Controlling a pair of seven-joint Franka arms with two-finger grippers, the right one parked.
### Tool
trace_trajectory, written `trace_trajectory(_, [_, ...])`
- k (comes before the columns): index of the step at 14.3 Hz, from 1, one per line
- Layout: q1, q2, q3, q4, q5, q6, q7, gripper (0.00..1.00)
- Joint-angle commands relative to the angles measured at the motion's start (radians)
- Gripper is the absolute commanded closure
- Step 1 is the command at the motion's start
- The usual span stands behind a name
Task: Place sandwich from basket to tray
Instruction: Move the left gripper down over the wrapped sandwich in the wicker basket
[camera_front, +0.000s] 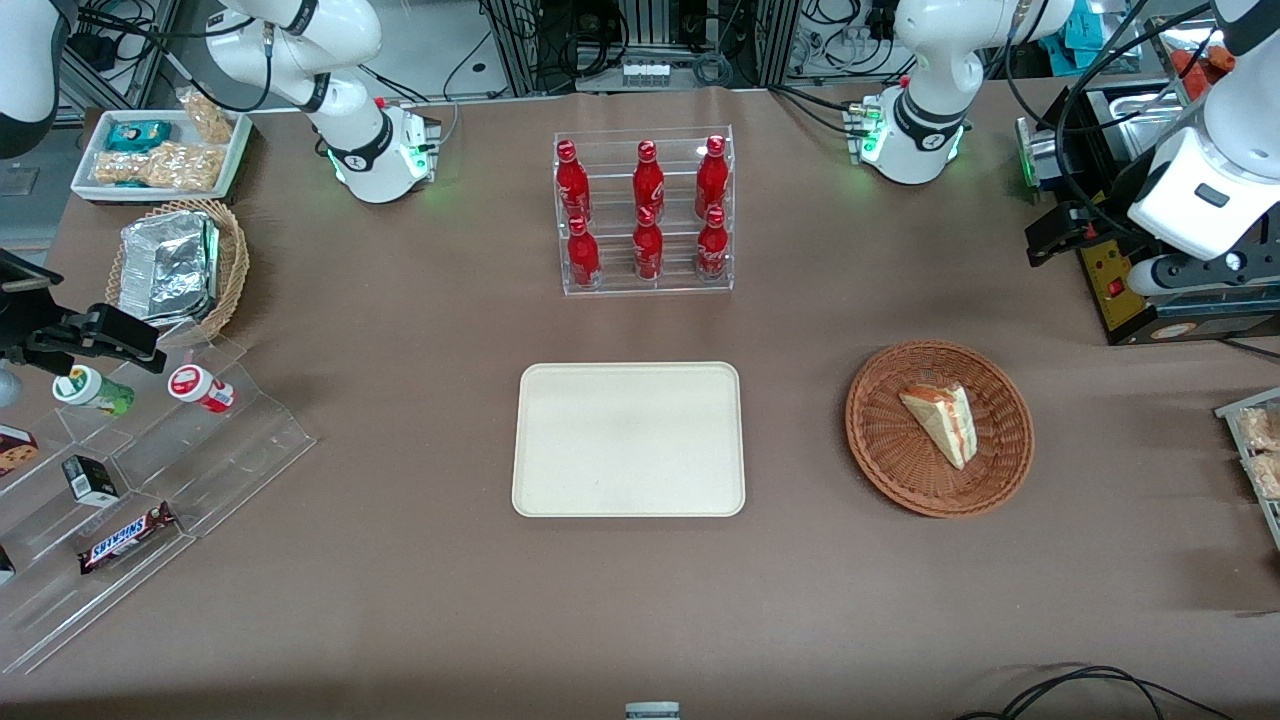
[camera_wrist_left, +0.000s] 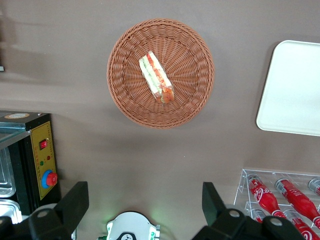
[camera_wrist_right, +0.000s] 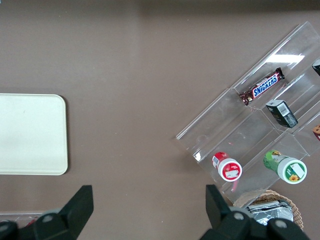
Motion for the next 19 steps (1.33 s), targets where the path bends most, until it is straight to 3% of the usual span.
trace_trajectory(1, [-0.002,0.011,0.002,0.028,0.012,0.000,0.006,0.00])
trace_trajectory(10, [0.000,0.078,0.030,0.008,0.055,0.054,-0.021,0.00])
trace_trajectory(13, [0.010,0.118,0.052,-0.020,0.046,0.108,-0.196,0.00])
trace_trajectory(17, [0.030,0.206,0.057,-0.041,0.035,0.160,-0.218,0.00])
trace_trajectory(19, [0.030,0.221,0.057,-0.133,0.035,0.290,-0.309,0.00])
